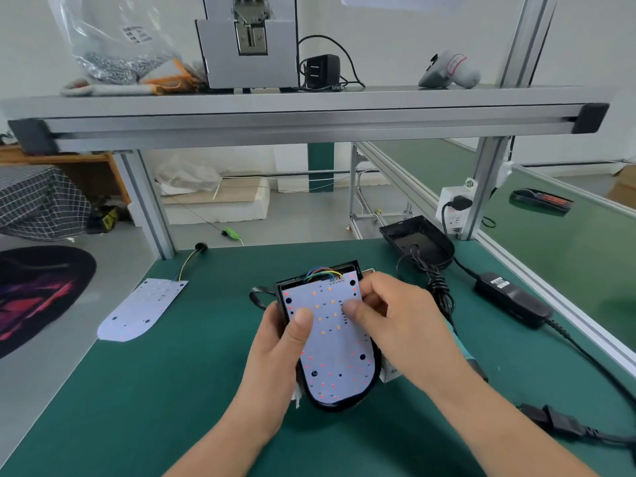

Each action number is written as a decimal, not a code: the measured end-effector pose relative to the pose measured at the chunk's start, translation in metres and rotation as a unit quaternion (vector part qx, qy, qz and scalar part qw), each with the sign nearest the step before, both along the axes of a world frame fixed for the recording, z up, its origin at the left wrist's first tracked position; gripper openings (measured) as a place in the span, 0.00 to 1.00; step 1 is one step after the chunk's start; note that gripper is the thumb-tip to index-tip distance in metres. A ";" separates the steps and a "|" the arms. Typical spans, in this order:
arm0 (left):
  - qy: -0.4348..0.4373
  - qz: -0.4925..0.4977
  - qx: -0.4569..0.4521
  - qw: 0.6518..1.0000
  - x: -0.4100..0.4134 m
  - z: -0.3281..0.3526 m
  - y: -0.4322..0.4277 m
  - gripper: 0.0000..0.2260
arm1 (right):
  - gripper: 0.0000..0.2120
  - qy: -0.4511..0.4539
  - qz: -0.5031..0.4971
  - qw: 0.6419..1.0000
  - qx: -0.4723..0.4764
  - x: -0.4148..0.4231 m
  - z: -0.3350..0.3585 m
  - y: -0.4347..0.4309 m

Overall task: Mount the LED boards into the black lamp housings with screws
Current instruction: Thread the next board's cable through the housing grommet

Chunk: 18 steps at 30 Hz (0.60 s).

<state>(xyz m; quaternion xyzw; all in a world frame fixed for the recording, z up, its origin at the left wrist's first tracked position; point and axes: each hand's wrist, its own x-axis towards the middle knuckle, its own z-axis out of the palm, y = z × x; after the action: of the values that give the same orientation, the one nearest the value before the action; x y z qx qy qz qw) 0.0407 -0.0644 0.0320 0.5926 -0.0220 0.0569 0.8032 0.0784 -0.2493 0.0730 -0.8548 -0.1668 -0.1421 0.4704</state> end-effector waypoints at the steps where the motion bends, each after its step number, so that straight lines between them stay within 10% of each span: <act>1: -0.003 0.001 -0.004 1.000 0.001 -0.001 0.000 0.26 | 0.08 -0.027 -0.011 0.999 -0.037 -0.001 0.002 -0.001; 6: 0.011 0.022 -0.009 1.000 0.006 0.000 0.009 0.11 | 0.16 -0.079 -0.058 0.991 -0.086 -0.002 0.004 -0.001; 13: 0.014 -0.015 -0.006 1.000 0.002 0.006 0.012 0.15 | 0.16 0.119 0.107 0.970 0.186 0.005 0.003 -0.004; 18: 0.024 -0.022 0.000 0.999 -0.004 0.009 0.005 0.19 | 0.06 0.030 0.013 0.999 0.032 0.005 -0.003 0.001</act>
<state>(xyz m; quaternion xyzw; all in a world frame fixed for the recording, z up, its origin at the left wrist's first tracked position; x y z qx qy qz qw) 0.0366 -0.0597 0.0405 0.5929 -0.0157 0.0251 0.8047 0.0833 -0.2478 0.0700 -0.8411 -0.1592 -0.1150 0.5039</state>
